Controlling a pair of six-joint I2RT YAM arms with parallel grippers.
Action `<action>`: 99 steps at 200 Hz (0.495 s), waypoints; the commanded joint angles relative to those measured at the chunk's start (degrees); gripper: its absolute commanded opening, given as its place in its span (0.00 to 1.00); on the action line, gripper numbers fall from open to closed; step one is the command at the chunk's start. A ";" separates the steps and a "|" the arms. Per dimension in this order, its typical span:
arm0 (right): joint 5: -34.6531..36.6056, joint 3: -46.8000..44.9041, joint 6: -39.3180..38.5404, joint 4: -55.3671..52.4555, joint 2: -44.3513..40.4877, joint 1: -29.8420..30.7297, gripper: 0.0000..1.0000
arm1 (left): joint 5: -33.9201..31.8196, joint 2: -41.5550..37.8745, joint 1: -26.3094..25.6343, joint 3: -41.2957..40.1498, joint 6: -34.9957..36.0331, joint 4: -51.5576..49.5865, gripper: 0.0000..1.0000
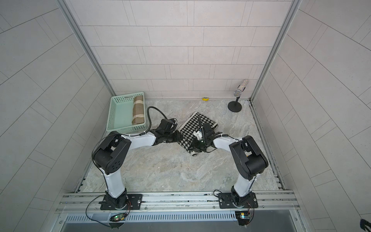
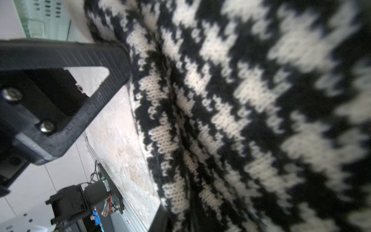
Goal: Roll up the scarf and place it into the basket
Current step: Roll the scarf at the center of the board.
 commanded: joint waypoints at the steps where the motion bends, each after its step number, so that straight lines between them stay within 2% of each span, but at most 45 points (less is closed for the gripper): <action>1: 9.41 2.43 -6.27 -10.00 -4.90 0.39 0.34 | -0.50 2.61 0.43 3.21 -1.34 -3.90 0.22; 25: 25.85 4.93 -12.47 -19.54 -10.14 3.63 0.44 | -2.30 3.08 0.53 3.66 -3.51 -5.32 0.18; 37: 32.35 5.22 -15.05 -22.13 -12.14 5.98 0.46 | -3.35 2.59 0.57 3.24 -4.64 -5.17 0.18; 54: 38.51 4.88 -18.16 -23.32 -14.52 10.01 0.46 | -3.83 2.52 0.54 3.38 -5.23 -5.19 0.18; 75: 46.71 4.89 -21.59 -23.66 -17.21 18.29 0.42 | -3.03 3.56 0.58 4.13 -6.68 -5.45 0.18; 87: 49.64 5.21 -23.83 -23.54 -17.67 22.45 0.39 | -2.44 4.06 0.52 4.20 -7.32 -5.27 0.18; 99: 50.66 5.40 -24.55 -23.00 -16.97 24.18 0.38 | -2.25 4.37 0.58 4.25 -7.56 -5.22 0.18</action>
